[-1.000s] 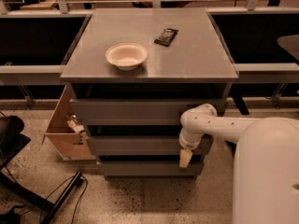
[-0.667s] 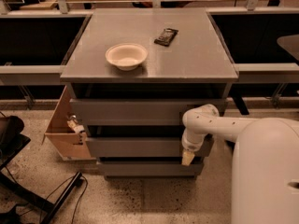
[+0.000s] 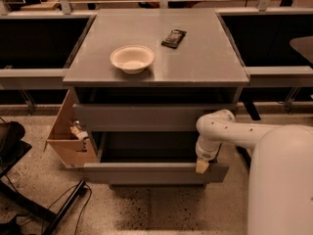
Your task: Open middle drawer
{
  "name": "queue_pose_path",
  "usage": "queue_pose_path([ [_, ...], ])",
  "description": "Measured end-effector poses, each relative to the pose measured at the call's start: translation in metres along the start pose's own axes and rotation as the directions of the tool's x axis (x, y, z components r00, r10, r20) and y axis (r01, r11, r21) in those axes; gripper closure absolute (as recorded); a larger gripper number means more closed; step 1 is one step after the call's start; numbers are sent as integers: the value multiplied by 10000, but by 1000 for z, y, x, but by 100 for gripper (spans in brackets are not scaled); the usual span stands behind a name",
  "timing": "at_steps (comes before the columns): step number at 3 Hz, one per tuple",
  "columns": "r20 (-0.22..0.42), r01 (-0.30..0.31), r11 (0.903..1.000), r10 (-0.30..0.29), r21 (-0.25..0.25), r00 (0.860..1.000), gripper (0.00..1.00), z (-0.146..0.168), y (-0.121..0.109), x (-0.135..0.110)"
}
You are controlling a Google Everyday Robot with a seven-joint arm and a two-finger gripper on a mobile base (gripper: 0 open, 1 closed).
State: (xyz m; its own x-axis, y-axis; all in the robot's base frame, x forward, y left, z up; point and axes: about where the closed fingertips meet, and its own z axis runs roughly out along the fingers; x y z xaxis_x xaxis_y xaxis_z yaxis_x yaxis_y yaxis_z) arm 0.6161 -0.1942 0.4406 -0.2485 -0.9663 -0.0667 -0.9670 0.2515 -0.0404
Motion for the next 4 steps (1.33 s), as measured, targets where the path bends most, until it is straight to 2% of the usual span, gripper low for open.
queue_pose_path([
  [1,-365,-660,9978,659,-25,9972,100,-11,19,36],
  [4,-244,-906,9959,906,14,9956,100,-16,39,52],
])
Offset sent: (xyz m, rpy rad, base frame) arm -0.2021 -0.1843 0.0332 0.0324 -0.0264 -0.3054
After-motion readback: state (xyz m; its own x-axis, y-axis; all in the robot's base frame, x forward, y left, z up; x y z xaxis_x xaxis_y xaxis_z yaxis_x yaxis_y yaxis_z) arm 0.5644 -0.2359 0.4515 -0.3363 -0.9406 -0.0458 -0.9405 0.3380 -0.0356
